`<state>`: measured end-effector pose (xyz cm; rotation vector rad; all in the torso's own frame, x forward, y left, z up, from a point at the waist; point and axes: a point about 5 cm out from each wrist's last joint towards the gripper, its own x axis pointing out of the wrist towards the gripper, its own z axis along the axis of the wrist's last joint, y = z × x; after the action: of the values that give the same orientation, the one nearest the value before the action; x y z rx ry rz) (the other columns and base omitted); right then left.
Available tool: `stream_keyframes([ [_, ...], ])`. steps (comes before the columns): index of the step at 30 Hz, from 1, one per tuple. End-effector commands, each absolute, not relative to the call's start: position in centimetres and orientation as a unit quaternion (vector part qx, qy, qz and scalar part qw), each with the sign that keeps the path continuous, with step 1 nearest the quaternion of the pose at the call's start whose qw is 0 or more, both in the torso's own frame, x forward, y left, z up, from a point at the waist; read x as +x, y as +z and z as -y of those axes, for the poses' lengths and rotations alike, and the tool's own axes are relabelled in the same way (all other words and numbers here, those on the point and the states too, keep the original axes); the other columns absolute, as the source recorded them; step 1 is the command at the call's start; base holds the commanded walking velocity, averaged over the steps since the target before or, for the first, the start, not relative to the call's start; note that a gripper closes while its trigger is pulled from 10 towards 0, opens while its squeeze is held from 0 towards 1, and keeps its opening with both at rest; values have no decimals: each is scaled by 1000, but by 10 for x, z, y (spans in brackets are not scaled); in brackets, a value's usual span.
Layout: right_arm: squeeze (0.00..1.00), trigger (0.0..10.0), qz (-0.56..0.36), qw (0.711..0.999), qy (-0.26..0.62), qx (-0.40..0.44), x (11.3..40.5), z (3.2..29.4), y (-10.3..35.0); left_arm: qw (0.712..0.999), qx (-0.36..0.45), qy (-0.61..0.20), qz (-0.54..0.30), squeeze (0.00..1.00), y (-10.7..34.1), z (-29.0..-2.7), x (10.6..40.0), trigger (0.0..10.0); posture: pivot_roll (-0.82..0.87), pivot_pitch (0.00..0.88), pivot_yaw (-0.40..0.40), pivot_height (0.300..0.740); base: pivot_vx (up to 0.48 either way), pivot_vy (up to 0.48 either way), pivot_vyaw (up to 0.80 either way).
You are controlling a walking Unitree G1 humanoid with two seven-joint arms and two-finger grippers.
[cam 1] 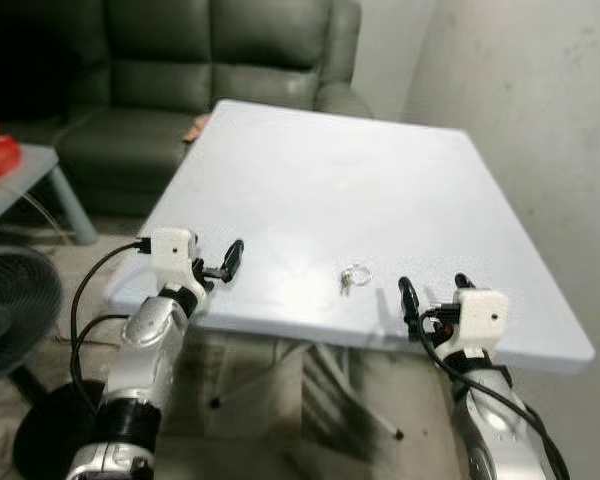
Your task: Hang keys on a hook
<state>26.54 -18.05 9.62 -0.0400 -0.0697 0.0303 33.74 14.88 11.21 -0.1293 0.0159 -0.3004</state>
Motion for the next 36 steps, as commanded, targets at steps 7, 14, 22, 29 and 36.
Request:
stream_keyframes([
  [7, 0, 10000, 41, 999, 12, -16, 267, 182, 100, 986, -40, -162, 8, 0, 120, -143, 338, 10000, -90, 0, -57, 740, 0, 0, 0],
  [14, 0, 10000, 39, 999, 12, -19, 266, 182, 99, 978, -24, -205, 9, 0, 115, -125, 331, 10000, -92, 0, -57, 740, 0, 0, 0],
  [22, 0, 10000, 43, 998, 21, -45, 265, 182, 101, 971, -4, -240, 9, 0, 111, -110, 323, 10000, -101, 5, -58, 740, 0, 0, 0],
  [29, 0, 10000, 42, 997, 27, -66, 265, 183, 101, 964, 10, -266, 3, 0, 106, -101, 314, 10000, -98, 8, -59, 740, 0, 0, 0],
  [36, 0, 10000, 41, 995, 43, -86, 265, 182, 101, 954, 14, -299, 0, 0, 102, -88, 303, 10000, -95, 12, -58, 740, 0, 0, 0],
])
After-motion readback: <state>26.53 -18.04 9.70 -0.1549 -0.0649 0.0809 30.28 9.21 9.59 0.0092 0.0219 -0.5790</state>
